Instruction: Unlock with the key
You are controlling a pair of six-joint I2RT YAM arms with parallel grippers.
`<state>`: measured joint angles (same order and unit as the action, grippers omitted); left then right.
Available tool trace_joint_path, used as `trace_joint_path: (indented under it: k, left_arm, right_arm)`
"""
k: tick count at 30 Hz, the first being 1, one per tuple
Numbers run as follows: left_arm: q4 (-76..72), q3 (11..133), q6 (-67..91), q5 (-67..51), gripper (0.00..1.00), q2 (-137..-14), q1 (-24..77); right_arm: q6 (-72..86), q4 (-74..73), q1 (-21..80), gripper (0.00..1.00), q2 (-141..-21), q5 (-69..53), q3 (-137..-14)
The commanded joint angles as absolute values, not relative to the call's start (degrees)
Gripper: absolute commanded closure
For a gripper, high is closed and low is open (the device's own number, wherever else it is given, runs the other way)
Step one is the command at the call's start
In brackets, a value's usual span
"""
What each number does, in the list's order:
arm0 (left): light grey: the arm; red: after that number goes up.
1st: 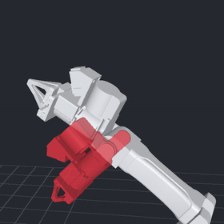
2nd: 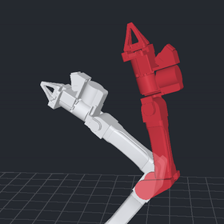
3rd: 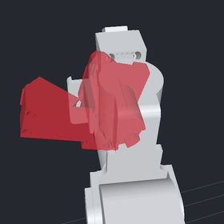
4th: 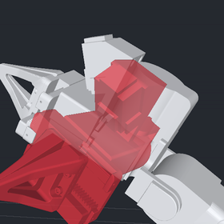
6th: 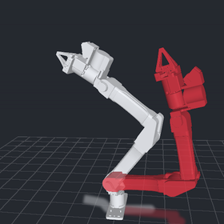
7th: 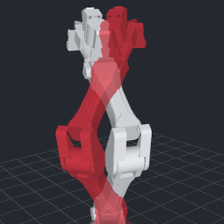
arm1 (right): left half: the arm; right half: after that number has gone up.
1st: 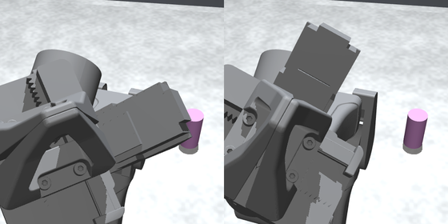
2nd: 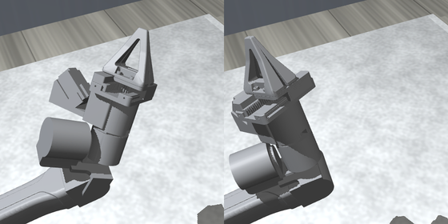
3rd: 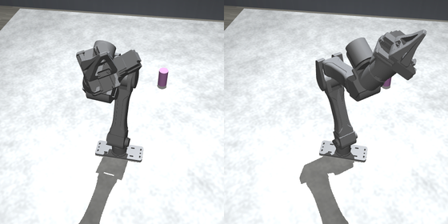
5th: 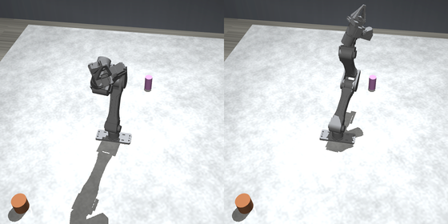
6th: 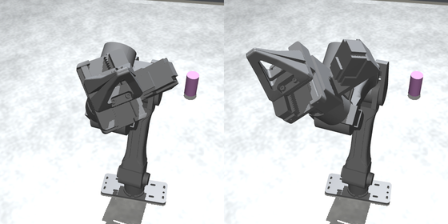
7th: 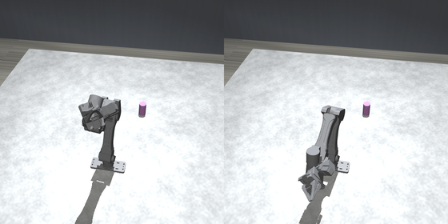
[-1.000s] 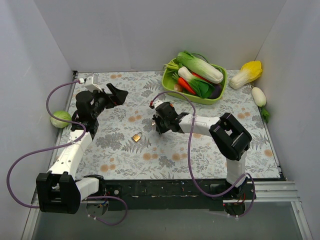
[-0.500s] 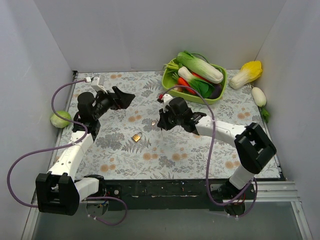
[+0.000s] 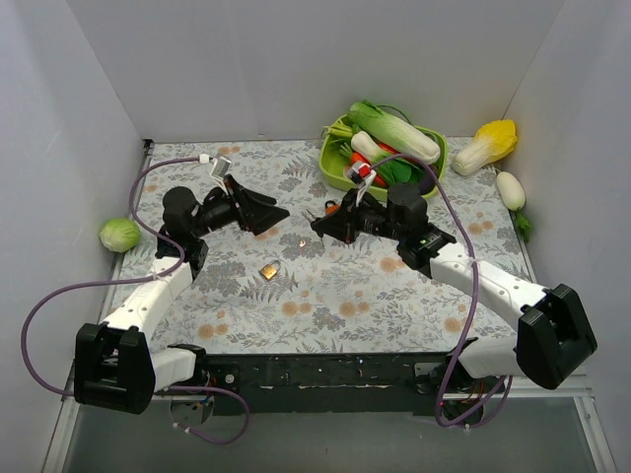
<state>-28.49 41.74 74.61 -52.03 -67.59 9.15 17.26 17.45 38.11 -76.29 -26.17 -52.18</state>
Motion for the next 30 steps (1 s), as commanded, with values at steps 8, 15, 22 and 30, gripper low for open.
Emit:
trace_joint_path:
  k: [8,15,22,30]
  left_arm:
    - [-28.65,43.51,74.09,-57.48,0.13,-68.64,14.41]
    - [-28.13,43.24,74.09,-55.73,0.23,-69.34,16.08]
    - [-34.53,40.87,78.74,-55.54,0.30,-69.52,16.35]
    - [-37.09,41.31,79.98,-61.07,0.44,-70.58,16.61]
  right_arm:
    - [23.03,30.94,38.41,0.99,-72.25,-33.84,-48.25]
    - [22.76,30.76,38.67,0.99,-72.25,-35.07,-47.81]
    - [22.85,30.67,38.94,0.99,-74.26,-41.13,-49.66]
    - [27.59,31.90,39.02,0.99,-75.59,-47.63,-51.94]
